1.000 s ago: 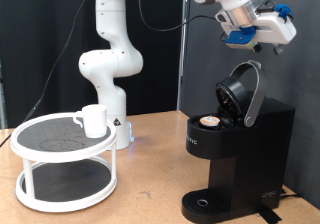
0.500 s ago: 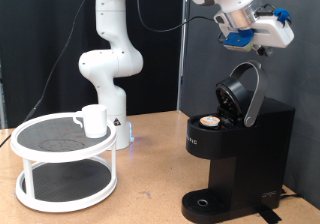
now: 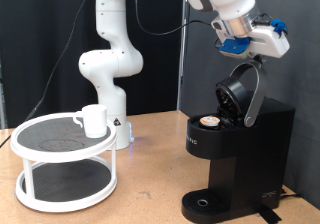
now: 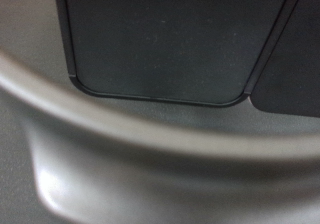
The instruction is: Make a cup of coffee with the keurig machine
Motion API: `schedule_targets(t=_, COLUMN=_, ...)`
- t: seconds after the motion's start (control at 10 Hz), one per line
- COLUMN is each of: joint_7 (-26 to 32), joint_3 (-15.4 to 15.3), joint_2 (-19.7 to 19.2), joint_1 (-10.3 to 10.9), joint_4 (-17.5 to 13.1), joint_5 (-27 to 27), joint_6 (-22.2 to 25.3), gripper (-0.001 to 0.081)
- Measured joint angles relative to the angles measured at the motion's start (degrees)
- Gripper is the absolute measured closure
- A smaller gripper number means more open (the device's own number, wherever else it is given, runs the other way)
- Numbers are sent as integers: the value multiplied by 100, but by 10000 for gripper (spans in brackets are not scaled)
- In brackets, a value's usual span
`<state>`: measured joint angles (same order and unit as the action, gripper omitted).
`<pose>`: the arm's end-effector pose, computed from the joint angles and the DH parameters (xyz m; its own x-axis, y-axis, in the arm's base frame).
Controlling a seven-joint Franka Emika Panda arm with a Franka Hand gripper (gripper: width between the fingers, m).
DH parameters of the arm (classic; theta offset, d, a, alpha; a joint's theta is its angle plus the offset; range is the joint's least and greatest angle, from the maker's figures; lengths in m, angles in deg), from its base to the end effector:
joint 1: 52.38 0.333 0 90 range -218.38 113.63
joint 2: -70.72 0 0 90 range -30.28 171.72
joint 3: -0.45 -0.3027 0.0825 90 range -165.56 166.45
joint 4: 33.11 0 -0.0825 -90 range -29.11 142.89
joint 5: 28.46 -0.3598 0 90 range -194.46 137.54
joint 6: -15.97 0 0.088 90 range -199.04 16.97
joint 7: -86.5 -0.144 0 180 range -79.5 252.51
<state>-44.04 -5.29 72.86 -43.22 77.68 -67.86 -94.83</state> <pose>0.5042 0.2026 0.4830 -0.6469 -0.6298 -0.4299 -0.7609 0.4962 0.4181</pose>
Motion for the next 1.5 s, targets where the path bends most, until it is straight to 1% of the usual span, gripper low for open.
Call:
schedule_targets(t=0.4, joint_7=-17, joint_3=33, joint_2=30, joint_1=-57, joint_4=2, joint_5=11, joint_6=-12, gripper=806)
schedule_targets(t=0.6, joint_7=-90, joint_3=94, joint_2=113, joint_1=-144, joint_4=2, joint_5=85, joint_6=0, gripper=806)
schedule_targets(t=1.0, joint_7=-131, joint_3=275, joint_2=215, joint_1=-378, joint_4=3, joint_5=236, joint_6=344, gripper=806)
schedule_targets(t=1.2, joint_7=-159, joint_3=310, joint_2=213, joint_1=-485, joint_4=48, joint_5=427, joint_6=395, gripper=806)
schedule_targets(t=1.5, joint_7=-219, joint_3=409, joint_2=206, joint_1=-637, joint_4=50, joint_5=725, joint_6=683, gripper=806)
